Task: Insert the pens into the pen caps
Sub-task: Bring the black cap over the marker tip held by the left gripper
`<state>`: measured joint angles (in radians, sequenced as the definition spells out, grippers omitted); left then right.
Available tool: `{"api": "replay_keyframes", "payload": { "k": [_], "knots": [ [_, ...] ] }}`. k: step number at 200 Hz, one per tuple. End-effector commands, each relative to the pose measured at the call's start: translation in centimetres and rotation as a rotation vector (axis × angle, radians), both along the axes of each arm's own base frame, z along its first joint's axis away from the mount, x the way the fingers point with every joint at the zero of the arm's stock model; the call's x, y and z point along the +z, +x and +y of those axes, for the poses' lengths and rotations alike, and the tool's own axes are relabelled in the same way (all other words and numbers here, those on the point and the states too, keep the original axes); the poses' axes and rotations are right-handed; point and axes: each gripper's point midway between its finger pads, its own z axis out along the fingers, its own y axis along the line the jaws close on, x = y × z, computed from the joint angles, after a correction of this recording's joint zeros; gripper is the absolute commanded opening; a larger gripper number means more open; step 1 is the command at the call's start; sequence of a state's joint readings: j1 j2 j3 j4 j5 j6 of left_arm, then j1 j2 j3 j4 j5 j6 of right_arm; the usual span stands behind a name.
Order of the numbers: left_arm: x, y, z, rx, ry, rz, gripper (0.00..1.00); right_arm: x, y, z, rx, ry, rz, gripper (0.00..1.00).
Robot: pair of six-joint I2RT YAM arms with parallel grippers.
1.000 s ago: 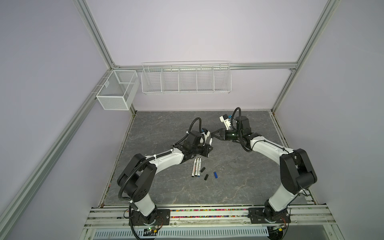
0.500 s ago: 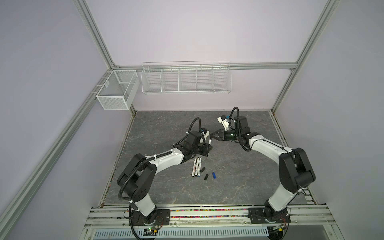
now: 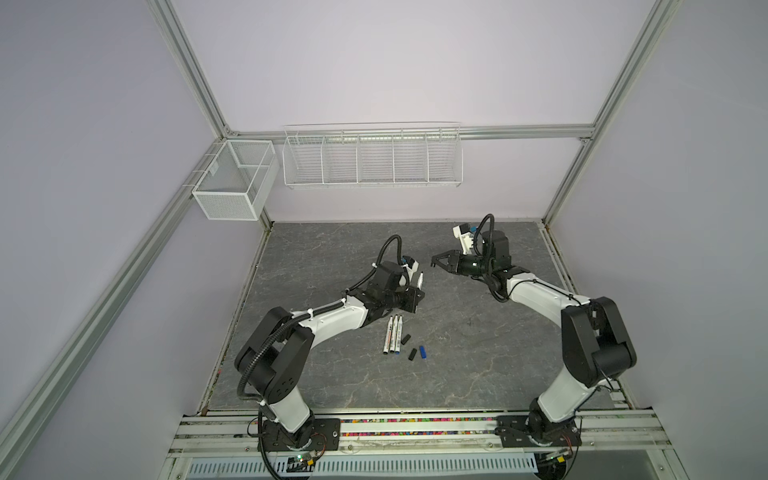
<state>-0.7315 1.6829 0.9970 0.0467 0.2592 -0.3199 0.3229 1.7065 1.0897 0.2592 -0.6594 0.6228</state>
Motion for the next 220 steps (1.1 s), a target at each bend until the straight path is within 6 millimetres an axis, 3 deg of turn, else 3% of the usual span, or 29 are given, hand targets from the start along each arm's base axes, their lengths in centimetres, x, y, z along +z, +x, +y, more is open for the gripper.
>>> {"api": "replay_keyframes", "payload": {
  "k": [1,35,90,133,183,220],
  "knots": [
    [0.7,0.6,-0.7,-0.009,-0.016,-0.019,0.0,1.0,-0.1,1.6,0.046,0.049,-0.015,0.09],
    [0.7,0.6,-0.6,-0.005,-0.015,-0.019,0.0,-0.4,-1.0,3.5,0.107,0.025,0.019,0.09],
    [0.9,0.6,-0.6,-0.004,-0.012,-0.027,0.0,-2.1,-1.4,3.4,0.11,-0.058,0.035,0.09],
    [0.9,0.6,-0.6,-0.003,-0.011,-0.027,0.0,-2.2,-1.8,3.5,0.127,-0.077,0.025,0.09],
    [0.8,0.6,-0.5,-0.001,-0.009,-0.027,0.0,-0.9,-1.9,3.3,0.133,-0.06,-0.001,0.09],
    [0.9,0.6,-0.6,0.0,-0.01,-0.027,0.0,-1.4,-2.7,3.3,0.167,-0.064,0.014,0.09]
  ]
}}
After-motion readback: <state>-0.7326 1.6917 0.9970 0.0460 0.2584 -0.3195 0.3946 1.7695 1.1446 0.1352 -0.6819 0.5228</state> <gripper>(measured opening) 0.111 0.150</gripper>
